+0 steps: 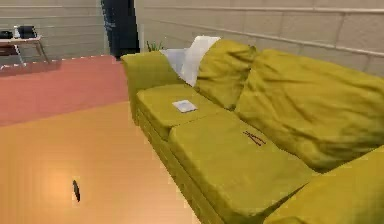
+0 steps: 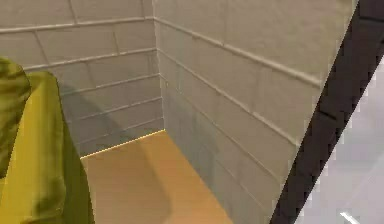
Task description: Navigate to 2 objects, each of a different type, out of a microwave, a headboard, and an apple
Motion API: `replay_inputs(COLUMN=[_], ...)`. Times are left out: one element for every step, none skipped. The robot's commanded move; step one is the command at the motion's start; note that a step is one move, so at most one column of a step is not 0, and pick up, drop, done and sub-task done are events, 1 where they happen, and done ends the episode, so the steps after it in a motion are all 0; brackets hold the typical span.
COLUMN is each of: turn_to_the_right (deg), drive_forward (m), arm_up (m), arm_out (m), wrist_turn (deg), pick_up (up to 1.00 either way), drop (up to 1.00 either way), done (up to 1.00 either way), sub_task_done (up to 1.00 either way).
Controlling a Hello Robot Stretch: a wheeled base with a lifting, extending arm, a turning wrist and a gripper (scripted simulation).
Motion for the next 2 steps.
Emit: replay_inputs(turn_to_the_right=[-45.0,-12.0], drive_forward=[0.0,0.0], arm_up=[0.0,0.0], arm_out=[0.0,0.0], wrist_turn=[0.0,0.0], pick_up=[0.0,0.0], drop=[0.0,0.0], done=[0.0,0.0], sub_task_done=[0.0,0.0])
